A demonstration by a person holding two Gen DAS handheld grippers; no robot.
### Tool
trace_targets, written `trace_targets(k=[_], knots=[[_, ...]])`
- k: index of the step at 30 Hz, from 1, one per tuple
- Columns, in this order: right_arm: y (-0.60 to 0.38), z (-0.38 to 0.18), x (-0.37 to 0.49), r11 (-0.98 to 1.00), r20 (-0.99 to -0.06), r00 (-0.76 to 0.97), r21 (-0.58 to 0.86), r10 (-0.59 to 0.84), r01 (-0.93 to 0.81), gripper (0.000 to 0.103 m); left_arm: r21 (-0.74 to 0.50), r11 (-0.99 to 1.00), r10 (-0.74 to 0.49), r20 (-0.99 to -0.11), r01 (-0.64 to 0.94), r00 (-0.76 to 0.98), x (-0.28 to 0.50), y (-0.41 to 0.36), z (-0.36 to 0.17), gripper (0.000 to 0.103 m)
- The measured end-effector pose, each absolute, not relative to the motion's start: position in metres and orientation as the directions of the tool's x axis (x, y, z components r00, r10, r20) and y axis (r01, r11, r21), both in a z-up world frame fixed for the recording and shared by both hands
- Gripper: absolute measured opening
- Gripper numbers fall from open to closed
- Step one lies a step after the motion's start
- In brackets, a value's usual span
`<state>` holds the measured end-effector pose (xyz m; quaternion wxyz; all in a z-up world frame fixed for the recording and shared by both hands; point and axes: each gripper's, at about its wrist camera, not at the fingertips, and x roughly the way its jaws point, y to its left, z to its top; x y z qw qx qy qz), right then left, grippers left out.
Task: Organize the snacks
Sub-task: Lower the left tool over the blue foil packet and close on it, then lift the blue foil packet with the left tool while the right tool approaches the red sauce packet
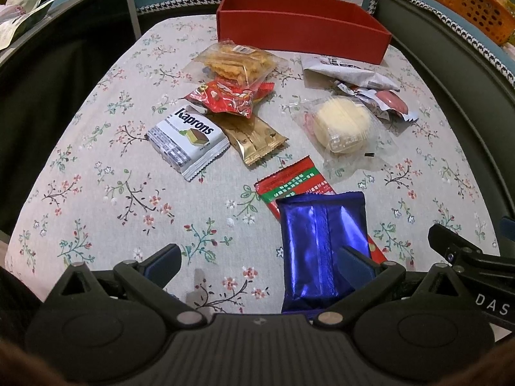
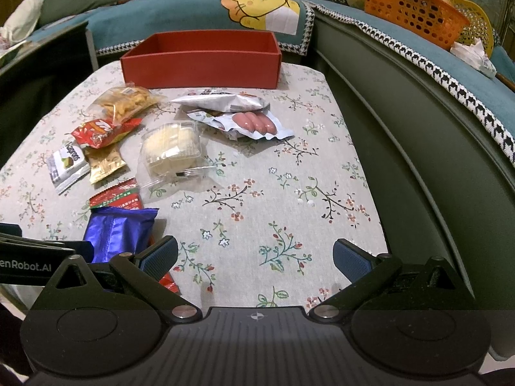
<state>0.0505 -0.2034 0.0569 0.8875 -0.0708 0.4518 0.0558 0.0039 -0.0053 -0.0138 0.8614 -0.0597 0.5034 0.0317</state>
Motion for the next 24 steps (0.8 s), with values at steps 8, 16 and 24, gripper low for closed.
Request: trace_targets(k=[8,16,24], knots=[[-0.204,0.056,0.05,0.984,-0.811,0.584,-0.074,0.036,-0.164,0.103,-0.066,0.991,-0.002,-0.877,-0.117,0.48,0.007,-0.007,-0.015,0.103],[-0.205,0.055,0.051,0.983,-0.818,0.573,-0.07,0.041,-0.169,0.103,-0.06,0.992,-0.001,-0.886,-0.113,0.464,0.009,-0.01,-0.018,0.103],[-0.22,0.058,0.056,0.99,-0.825,0.563,-0.034,0.049,-0.135,0.103,-0.077,0.991,-0.023,-0.907,-0.112,0.421,0.022,-0.023,-0.028,0.103]])
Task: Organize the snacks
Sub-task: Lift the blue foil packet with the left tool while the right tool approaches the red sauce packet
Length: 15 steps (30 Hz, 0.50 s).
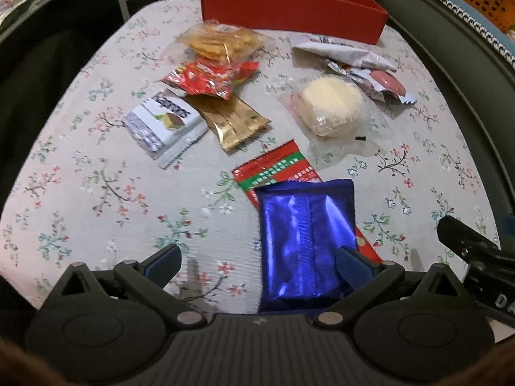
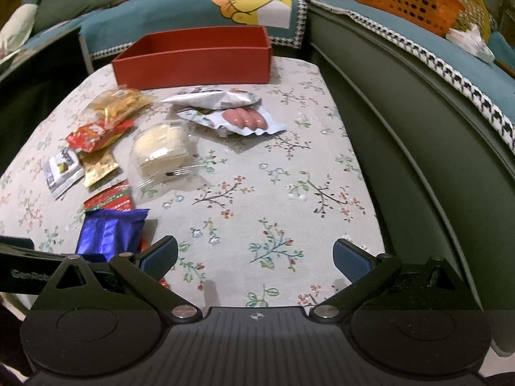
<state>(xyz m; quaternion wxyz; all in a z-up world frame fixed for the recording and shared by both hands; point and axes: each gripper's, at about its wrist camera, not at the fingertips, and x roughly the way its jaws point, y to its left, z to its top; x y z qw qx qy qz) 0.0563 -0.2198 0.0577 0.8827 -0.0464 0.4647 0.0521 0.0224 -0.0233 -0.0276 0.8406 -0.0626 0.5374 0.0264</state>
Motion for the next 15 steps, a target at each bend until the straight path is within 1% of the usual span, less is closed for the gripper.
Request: trace_targets(k=[7,12,15], knots=[[-0.225,0.056,0.057,0.99,-0.83,0.553,-0.016,0.065,-0.14,0.103,-0.104,0.984,-0.034,-0.906,-0.145,0.421,0.036,-0.034,-0.035,0.103],[-0.227,0.055,0.06,0.99,-0.836,0.544,-0.002,0.075,-0.14,0.103,-0.178,0.96,-0.075,-0.908,-0.215,0.413,0.04,-0.026,-0.033,0.103],[-0.229,0.056,0.062,0.991,-0.836,0.543,0.006,0.078,-0.133,0.103,-0.169,0.966,-0.076,-0.908,-0.193,0.412,0.035,-0.028,-0.03,0.103]])
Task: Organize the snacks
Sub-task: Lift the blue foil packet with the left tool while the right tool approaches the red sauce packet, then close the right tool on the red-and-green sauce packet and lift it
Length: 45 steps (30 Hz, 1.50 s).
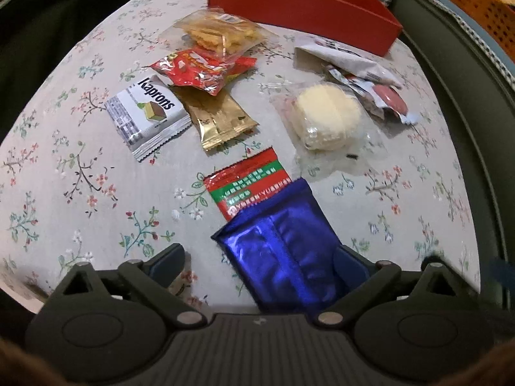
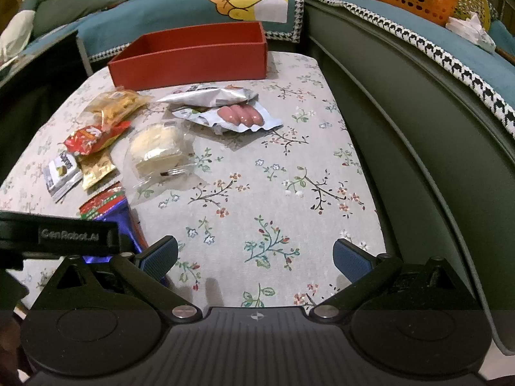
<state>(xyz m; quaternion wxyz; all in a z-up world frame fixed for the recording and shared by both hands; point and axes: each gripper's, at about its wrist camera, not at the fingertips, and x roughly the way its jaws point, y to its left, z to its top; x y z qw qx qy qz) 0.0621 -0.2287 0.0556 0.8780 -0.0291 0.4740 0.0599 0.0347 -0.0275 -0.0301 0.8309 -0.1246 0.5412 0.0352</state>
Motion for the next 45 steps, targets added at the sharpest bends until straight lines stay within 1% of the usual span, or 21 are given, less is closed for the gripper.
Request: trace_targets(k=[2,7,15,17,19,20,23,25,28,30,35,37,41,45], knots=[[-0.231,0.057,0.063,0.992,-0.832,0.548,0.017,0.083,-0.124,0.103,-0.172,0.963,-0.074,-0.908,-0.206,0.413,0.03,-0.025,-0.026,0.103],[-0.236,0.061,0.064,0.993,-0.822,0.561,0.041,0.099,-0.115,0.103,-0.232,0.929,-0.099,-0.906,-0.288,0.413,0.031,-0.024,-0.02,0.103],[-0.251,0.068,0.063,0.995,-0.8,0.591,0.074,0.103,-0.074,0.103,-0.144,0.951,-0.046,-0.941,-0.274,0.335,0.05,-0.054,-0.044,0.103],[-0.252,0.068,0.062,0.994,-0.801,0.588,0.077,0.109,-0.078,0.103,-0.134,0.954,-0.032,-0.935,-0.267,0.353,0.048,-0.05,-0.04,0.103],[-0.253,0.067,0.064,0.993,-0.803,0.584,0.082,0.115,-0.084,0.103,-0.155,0.949,-0.047,-0.931,-0.274,0.363,0.049,-0.037,-0.036,0.103],[-0.253,0.066,0.065,0.993,-0.805,0.581,0.084,0.119,-0.087,0.103,-0.167,0.944,-0.055,-0.93,-0.285,0.364,0.049,-0.029,-0.034,0.098],[-0.247,0.065,0.066,0.99,-0.81,0.57,0.083,0.134,-0.115,0.103,-0.162,0.945,-0.05,-0.931,-0.284,0.362,0.049,-0.014,-0.031,0.096],[-0.241,0.063,0.066,0.988,-0.815,0.563,0.07,0.136,-0.138,0.103,-0.156,0.943,-0.039,-0.929,-0.295,0.367,0.045,-0.005,-0.033,0.096],[-0.236,0.059,0.067,0.987,-0.828,0.546,0.055,0.131,-0.154,0.103,-0.182,0.927,-0.047,-0.924,-0.328,0.38,0.043,0.01,-0.033,0.095],[-0.231,0.055,0.068,0.985,-0.836,0.534,0.043,0.126,-0.166,0.103,-0.169,0.927,-0.028,-0.92,-0.333,0.39,0.043,0.015,-0.03,0.095],[-0.201,0.047,0.07,0.96,-0.852,0.501,0.004,0.149,-0.278,0.103,-0.192,0.927,-0.045,-0.91,-0.322,0.412,0.031,0.032,-0.022,0.094],[-0.181,0.045,0.07,0.938,-0.855,0.493,-0.024,0.16,-0.346,0.103,-0.178,0.926,-0.028,-0.911,-0.333,0.411,0.028,0.042,-0.021,0.094],[-0.138,0.036,0.073,0.868,-0.863,0.474,-0.093,0.173,-0.487,0.103,-0.189,0.916,-0.039,-0.92,-0.355,0.39,0.024,0.058,-0.029,0.094],[-0.119,0.021,0.084,0.843,-0.883,0.439,-0.107,0.163,-0.527,0.103,-0.196,0.928,-0.061,-0.918,-0.316,0.392,0.026,0.059,-0.037,0.095]])
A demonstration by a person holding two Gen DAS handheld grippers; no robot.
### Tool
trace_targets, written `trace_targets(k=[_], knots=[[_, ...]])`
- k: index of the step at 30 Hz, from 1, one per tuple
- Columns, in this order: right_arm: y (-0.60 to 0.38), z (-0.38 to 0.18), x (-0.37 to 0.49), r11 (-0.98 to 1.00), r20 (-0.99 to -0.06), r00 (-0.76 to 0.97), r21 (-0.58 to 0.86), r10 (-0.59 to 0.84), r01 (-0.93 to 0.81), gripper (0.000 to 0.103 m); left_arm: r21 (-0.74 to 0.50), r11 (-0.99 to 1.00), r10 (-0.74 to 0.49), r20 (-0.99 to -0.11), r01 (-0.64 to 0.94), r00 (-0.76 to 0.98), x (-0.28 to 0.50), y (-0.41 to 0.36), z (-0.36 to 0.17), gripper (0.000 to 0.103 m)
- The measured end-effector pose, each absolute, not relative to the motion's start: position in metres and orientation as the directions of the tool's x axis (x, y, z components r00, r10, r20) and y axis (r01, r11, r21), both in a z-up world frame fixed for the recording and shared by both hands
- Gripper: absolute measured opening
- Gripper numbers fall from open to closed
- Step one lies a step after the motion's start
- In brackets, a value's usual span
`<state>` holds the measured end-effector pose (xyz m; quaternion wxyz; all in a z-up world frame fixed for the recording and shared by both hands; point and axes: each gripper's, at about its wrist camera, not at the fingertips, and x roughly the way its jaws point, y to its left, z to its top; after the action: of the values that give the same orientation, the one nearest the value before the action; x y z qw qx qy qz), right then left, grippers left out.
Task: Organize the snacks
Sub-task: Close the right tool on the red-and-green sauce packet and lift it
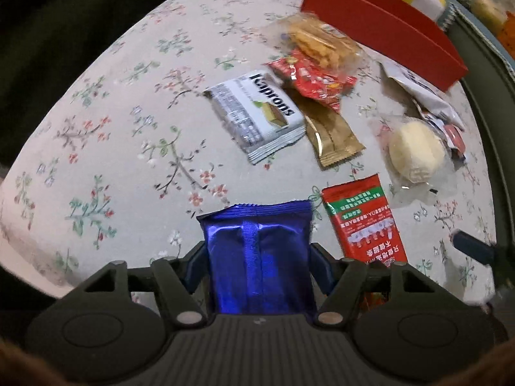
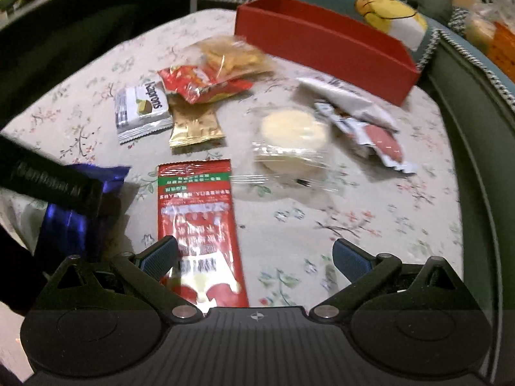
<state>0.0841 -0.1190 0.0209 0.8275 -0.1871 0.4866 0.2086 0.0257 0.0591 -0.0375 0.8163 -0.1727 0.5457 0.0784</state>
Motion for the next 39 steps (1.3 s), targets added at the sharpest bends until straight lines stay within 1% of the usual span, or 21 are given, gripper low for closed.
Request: trace_targets(k=[1,2,3,5,7,10,13,15,17,18,20,22,25,28,30,33,34,36,37,38,39], knots=[[-0.116,0.016,0.089,0.845,-0.89,0.425,-0.097,0.163,-0.526,0.103,-0.191,0.935,-0.06,-0.915,-0.298,0.398,0.027,0.057,-0.038,0.097],[-0.116,0.015,0.091,0.85,-0.89,0.415,-0.064,0.188,-0.523,0.103,-0.194,0.939,-0.065,-0.912,-0.285,0.405,0.027,0.057,-0.038,0.102],[-0.116,0.013,0.095,0.857,-0.896,0.39,-0.021,0.213,-0.515,0.103,-0.208,0.938,-0.081,-0.909,-0.278,0.408,0.026,0.057,-0.04,0.103],[-0.114,0.008,0.098,0.853,-0.906,0.355,0.015,0.232,-0.521,0.103,-0.22,0.938,-0.097,-0.908,-0.266,0.408,0.023,0.059,-0.039,0.103],[-0.108,0.005,0.094,0.83,-0.902,0.372,-0.028,0.219,-0.557,0.103,-0.226,0.938,-0.103,-0.907,-0.264,0.408,0.02,0.062,-0.04,0.103],[-0.108,0.005,0.094,0.824,-0.905,0.36,-0.018,0.228,-0.566,0.103,-0.236,0.934,-0.11,-0.905,-0.269,0.412,0.016,0.067,-0.041,0.103],[-0.107,0.007,0.095,0.82,-0.918,0.339,-0.026,0.208,-0.572,0.102,-0.201,0.95,-0.089,-0.908,-0.239,0.409,0.015,0.061,-0.042,0.103],[-0.107,0.009,0.091,0.813,-0.916,0.345,-0.038,0.203,-0.581,0.097,-0.162,0.961,-0.06,-0.912,-0.223,0.406,0.015,0.054,-0.043,0.103],[-0.107,0.011,0.086,0.8,-0.913,0.348,-0.043,0.211,-0.599,0.087,-0.144,0.965,-0.046,-0.916,-0.219,0.399,0.014,0.053,-0.043,0.103],[-0.108,0.013,0.084,0.796,-0.912,0.347,-0.038,0.22,-0.604,0.084,-0.135,0.966,-0.038,-0.918,-0.221,0.395,0.014,0.052,-0.043,0.103],[-0.114,0.017,0.081,0.8,-0.91,0.345,-0.027,0.228,-0.6,0.07,-0.108,0.97,-0.013,-0.917,-0.218,0.398,0.011,0.05,-0.042,0.103],[-0.123,0.02,0.083,0.815,-0.909,0.349,-0.019,0.227,-0.579,0.064,-0.068,0.974,0.023,-0.919,-0.216,0.394,0.012,0.046,-0.041,0.098],[-0.137,0.025,0.084,0.836,-0.906,0.357,-0.005,0.229,-0.548,0.063,-0.052,0.978,0.033,-0.915,-0.2,0.402,0.02,0.04,-0.04,0.094],[-0.139,0.024,0.083,0.838,-0.904,0.362,-0.006,0.229,-0.545,0.063,-0.03,0.986,0.046,-0.9,-0.166,0.433,0.03,0.03,-0.04,0.092],[-0.139,0.023,0.084,0.841,-0.902,0.365,-0.004,0.23,-0.541,0.063,-0.039,0.987,0.036,-0.896,-0.158,0.443,0.035,0.031,-0.041,0.092],[-0.135,0.02,0.088,0.841,-0.898,0.381,-0.02,0.223,-0.54,0.068,-0.065,0.986,0.011,-0.888,-0.151,0.46,0.038,0.041,-0.042,0.092],[-0.133,0.019,0.089,0.841,-0.898,0.381,-0.021,0.222,-0.541,0.075,-0.077,0.985,0.005,-0.887,-0.157,0.461,0.038,0.043,-0.041,0.094],[-0.127,0.015,0.09,0.836,-0.897,0.384,-0.028,0.221,-0.548,0.083,-0.107,0.984,-0.028,-0.884,-0.142,0.467,0.038,0.046,-0.041,0.103],[-0.125,0.015,0.09,0.835,-0.897,0.382,-0.024,0.225,-0.549,0.094,-0.11,0.986,-0.039,-0.884,-0.125,0.466,0.037,0.045,-0.041,0.103],[-0.122,0.012,0.092,0.829,-0.902,0.357,0.002,0.243,-0.559,0.103,-0.105,0.988,-0.04,-0.886,-0.117,0.461,0.037,0.043,-0.043,0.103],[-0.12,0.009,0.093,0.818,-0.905,0.332,0.029,0.266,-0.574,0.103,-0.097,0.989,-0.038,-0.89,-0.108,0.454,0.037,0.042,-0.046,0.103]])
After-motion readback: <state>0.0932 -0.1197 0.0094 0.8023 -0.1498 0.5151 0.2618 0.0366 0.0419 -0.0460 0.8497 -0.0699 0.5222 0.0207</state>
